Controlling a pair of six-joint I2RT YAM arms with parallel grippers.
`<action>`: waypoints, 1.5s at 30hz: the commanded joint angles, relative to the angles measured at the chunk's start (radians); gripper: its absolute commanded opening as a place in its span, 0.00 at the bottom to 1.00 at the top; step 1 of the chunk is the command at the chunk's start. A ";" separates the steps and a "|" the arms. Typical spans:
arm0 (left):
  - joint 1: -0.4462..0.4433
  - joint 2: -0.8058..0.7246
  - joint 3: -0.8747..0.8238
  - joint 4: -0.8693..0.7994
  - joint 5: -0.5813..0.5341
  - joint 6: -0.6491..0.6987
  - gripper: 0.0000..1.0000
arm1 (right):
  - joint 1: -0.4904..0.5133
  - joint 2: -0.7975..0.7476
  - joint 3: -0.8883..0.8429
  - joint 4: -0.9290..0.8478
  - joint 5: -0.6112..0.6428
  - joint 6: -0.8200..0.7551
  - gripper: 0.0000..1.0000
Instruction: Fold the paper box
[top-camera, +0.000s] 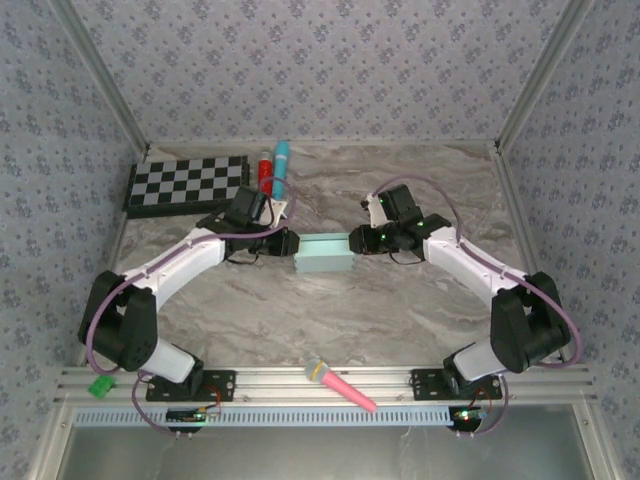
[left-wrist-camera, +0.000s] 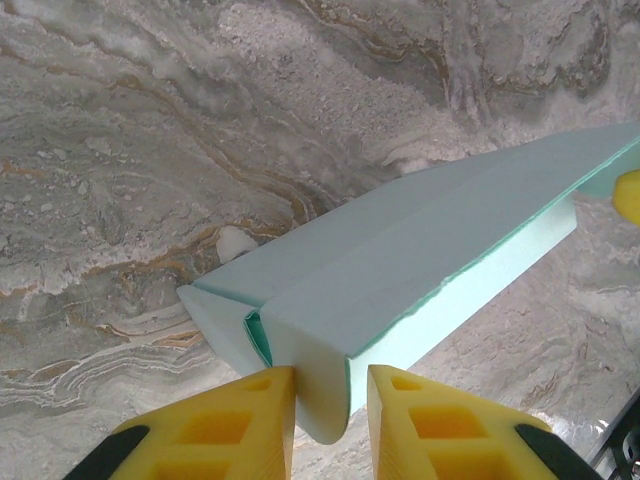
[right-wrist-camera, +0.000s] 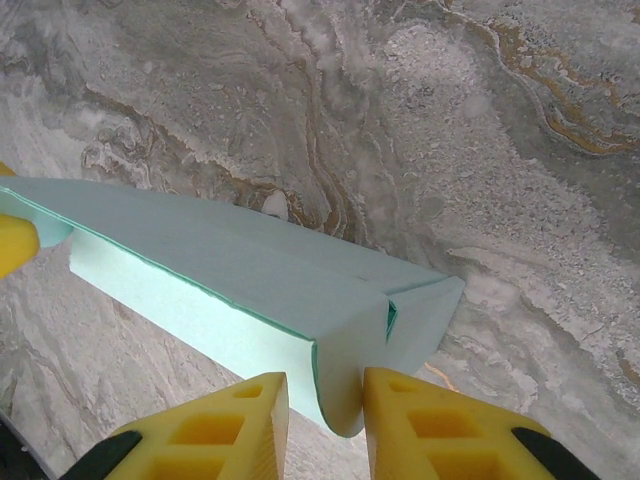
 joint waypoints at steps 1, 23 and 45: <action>-0.014 0.009 0.028 0.000 0.015 -0.010 0.26 | 0.010 0.015 0.037 0.001 -0.024 0.015 0.29; -0.025 0.021 0.026 -0.010 -0.005 -0.008 0.26 | 0.009 0.033 0.052 -0.006 -0.047 0.056 0.31; -0.027 0.015 0.034 -0.019 -0.023 -0.005 0.28 | 0.013 0.045 0.081 -0.064 -0.011 0.055 0.35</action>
